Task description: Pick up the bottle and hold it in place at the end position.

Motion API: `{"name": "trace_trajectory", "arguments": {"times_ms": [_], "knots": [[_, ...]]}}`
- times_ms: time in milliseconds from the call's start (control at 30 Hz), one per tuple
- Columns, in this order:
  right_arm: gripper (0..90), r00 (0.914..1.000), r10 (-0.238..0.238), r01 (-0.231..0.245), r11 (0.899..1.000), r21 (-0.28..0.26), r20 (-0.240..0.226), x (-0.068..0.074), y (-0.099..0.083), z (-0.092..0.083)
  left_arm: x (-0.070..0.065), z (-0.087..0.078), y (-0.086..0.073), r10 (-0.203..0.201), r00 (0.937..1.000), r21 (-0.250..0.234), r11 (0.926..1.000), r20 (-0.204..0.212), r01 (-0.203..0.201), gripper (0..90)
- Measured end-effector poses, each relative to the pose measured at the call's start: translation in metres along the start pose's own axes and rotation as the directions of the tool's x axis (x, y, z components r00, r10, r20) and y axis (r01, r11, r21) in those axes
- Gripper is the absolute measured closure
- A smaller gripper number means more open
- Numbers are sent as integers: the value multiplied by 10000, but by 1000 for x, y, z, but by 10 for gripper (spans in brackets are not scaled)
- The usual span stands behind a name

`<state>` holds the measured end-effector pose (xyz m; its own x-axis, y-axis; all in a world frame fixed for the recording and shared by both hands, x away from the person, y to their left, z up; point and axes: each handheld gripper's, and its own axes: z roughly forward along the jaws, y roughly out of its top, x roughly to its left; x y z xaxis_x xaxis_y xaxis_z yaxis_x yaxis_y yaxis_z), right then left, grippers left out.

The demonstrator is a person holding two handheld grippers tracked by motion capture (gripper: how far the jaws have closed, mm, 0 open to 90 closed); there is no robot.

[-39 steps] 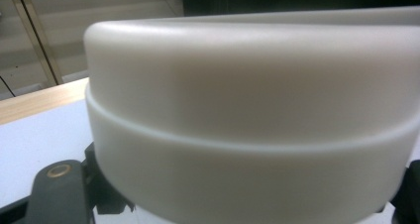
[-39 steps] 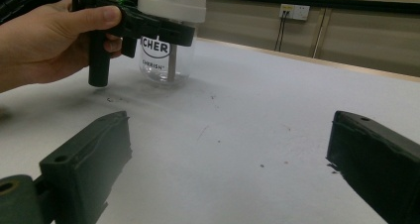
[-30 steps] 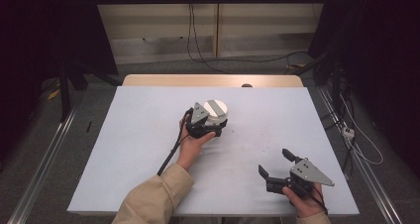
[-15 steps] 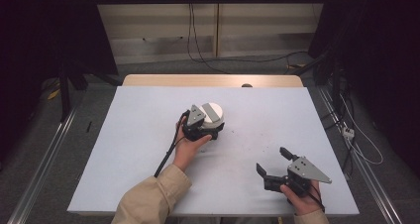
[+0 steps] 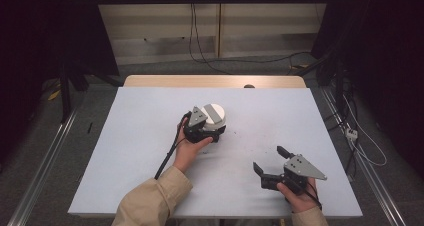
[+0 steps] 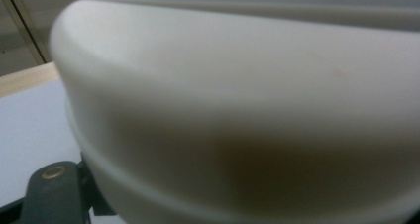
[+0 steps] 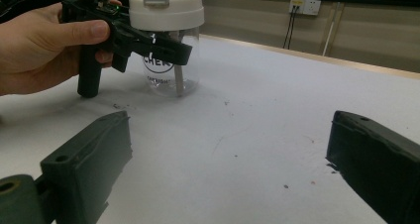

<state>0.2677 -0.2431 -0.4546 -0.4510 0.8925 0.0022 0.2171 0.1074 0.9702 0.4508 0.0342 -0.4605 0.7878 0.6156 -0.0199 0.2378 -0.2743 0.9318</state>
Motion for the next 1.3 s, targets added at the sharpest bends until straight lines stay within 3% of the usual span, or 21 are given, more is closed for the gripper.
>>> {"name": "trace_trajectory", "arguments": {"times_ms": [100,400,733,1300], "knots": [[31,10000,0,0,10000,35,-91,2,2,2,2,-2,-1,-130,9999,47,9999,16,130,171],[33,9996,85,-81,9998,156,-273,4,8,9,1,-5,-2,-13,9999,297,9996,103,10,169],[63,9992,391,-386,9974,614,-56,3,16,25,1,-5,-2,16,9999,340,9994,124,-21,182],[87,9988,477,-486,9940,977,119,11,29,45,2,-5,-2,-71,9998,341,9994,198,64,182]]}}
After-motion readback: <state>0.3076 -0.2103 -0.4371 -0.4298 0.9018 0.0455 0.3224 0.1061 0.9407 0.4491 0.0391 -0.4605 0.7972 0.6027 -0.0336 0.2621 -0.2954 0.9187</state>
